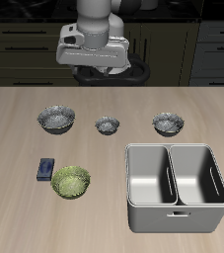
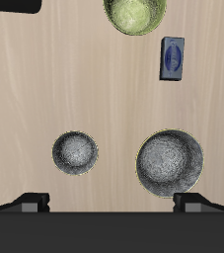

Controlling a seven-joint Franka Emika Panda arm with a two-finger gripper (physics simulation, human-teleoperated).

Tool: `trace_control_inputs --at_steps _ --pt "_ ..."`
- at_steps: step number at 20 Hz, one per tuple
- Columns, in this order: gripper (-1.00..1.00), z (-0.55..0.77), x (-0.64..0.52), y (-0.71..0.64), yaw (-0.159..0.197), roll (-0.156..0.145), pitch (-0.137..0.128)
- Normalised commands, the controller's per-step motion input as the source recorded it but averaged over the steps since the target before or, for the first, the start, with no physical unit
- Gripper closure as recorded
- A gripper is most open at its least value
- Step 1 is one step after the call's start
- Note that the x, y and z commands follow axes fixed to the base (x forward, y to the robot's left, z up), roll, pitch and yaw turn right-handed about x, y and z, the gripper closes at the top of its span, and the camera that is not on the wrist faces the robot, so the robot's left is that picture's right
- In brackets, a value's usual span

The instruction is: Place the green bowl in the left side of the drainer

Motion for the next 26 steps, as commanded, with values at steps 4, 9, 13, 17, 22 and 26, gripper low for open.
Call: trace_control_inputs --at_steps 4,9,13,17,22,26 --pt "-1.0 0.06 0.2 -0.2 -0.019 -0.018 0.014" --pt "-1.0 0.07 0.13 -0.12 -0.005 -0.001 -0.005" --pt "-1.0 0.04 0.24 -0.08 -0.025 0.002 0.017" --pt "-1.0 -0.05 0.27 0.0 -0.002 -0.003 0.013" --pt "-1.0 0.08 0.25 -0.08 0.011 -0.017 -0.007" --pt "-1.0 0.07 0.24 -0.06 0.021 -0.014 -0.005"
